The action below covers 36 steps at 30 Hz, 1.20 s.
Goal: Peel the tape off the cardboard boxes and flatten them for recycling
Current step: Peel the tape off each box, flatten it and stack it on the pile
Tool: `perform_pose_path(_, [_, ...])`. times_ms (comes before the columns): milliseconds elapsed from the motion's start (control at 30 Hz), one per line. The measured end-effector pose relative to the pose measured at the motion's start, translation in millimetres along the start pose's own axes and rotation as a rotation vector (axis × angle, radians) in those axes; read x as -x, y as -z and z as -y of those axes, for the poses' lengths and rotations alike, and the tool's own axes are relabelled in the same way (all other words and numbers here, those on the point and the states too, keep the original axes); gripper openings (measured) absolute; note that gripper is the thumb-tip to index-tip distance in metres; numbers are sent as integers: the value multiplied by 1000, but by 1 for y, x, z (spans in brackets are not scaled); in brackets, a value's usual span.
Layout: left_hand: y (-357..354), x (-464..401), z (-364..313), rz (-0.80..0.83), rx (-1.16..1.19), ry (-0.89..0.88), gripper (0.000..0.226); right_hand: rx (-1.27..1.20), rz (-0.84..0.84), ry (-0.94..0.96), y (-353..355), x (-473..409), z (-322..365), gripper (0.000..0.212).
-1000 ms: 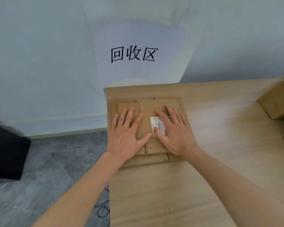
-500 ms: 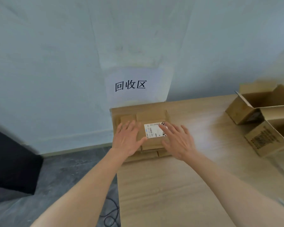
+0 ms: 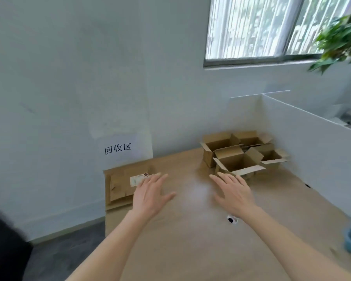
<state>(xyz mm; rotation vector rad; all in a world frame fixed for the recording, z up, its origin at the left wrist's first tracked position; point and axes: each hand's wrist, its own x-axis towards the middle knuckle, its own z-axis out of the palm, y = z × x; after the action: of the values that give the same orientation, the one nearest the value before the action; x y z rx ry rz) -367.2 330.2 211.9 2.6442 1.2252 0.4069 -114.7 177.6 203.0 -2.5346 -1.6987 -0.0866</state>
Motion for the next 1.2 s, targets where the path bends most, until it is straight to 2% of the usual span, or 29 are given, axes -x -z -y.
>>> perform_pose_path(133, [19, 48, -120, -25, 49, -41, 78, -38, -79, -59, 61, 93, -74, 60])
perform_pose_path(233, [31, 75, -195, -29, 92, -63, 79, -23, -76, -89, 102, 150, -123, 60])
perform_pose_path(500, [40, 98, -319, -59, 128, -106, 82, -10, -80, -182, 166, 231, -226, 64])
perform_pose_path(667, [18, 71, -356, -45, 133, -117, 85, -18, -37, -200, 171, 225, -271, 63])
perform_pose_path(833, [-29, 18, -370, -40, 147, -71, 86, -12, 3, -148, 149, 176, -310, 63])
perform_pose_path(1200, [-167, -72, -357, 104, 133, 84, 87, -67, 187, -75, 23, 58, -371, 62])
